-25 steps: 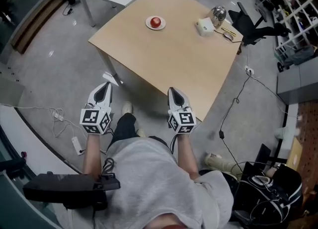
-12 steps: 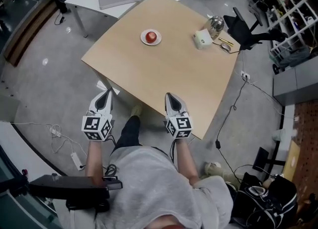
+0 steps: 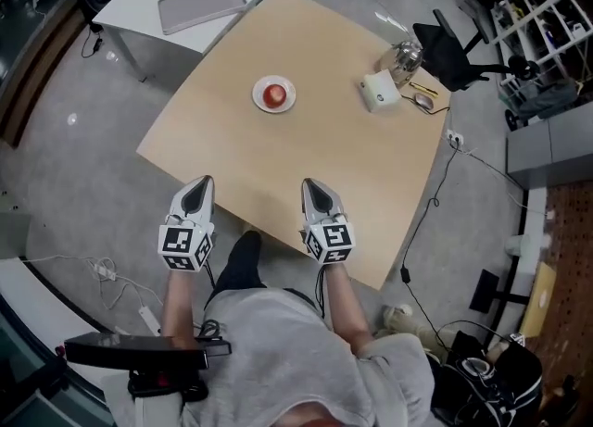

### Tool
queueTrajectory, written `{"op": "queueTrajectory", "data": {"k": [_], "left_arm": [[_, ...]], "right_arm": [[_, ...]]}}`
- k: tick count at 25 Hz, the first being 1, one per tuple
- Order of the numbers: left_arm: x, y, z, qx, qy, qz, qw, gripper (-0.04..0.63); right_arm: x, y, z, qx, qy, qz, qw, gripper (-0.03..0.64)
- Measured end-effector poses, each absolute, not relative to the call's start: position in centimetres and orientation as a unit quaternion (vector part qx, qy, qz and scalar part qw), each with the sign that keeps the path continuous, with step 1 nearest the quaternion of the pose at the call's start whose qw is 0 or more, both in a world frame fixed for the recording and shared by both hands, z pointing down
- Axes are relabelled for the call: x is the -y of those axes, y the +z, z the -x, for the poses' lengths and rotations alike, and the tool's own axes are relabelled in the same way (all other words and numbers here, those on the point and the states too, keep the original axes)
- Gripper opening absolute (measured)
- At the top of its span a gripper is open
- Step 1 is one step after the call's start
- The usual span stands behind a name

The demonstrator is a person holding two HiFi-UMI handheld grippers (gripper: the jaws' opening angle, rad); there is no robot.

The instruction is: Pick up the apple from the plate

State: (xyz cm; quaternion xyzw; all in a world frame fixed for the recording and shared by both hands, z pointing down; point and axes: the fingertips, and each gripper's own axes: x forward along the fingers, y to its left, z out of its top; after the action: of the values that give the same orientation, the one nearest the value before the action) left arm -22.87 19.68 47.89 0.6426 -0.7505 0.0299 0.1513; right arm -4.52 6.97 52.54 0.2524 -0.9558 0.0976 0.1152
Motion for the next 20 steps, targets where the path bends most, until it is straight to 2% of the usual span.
{"op": "queueTrajectory", "data": {"k": [13,20], "left_arm": [[-12.4,54.1,28.0,0.735,0.045,-0.645,0.206,0.020],[-11.3,57.2,29.4,0.733,0.049,-0.635,0.237,0.020]], "right_arm": [[2.4,56.8,12.4,0.952,0.095,-0.254,0.140,0.007],[6.7,58.7,16.5,0.957,0.082,-0.235,0.152,0.049]]}}
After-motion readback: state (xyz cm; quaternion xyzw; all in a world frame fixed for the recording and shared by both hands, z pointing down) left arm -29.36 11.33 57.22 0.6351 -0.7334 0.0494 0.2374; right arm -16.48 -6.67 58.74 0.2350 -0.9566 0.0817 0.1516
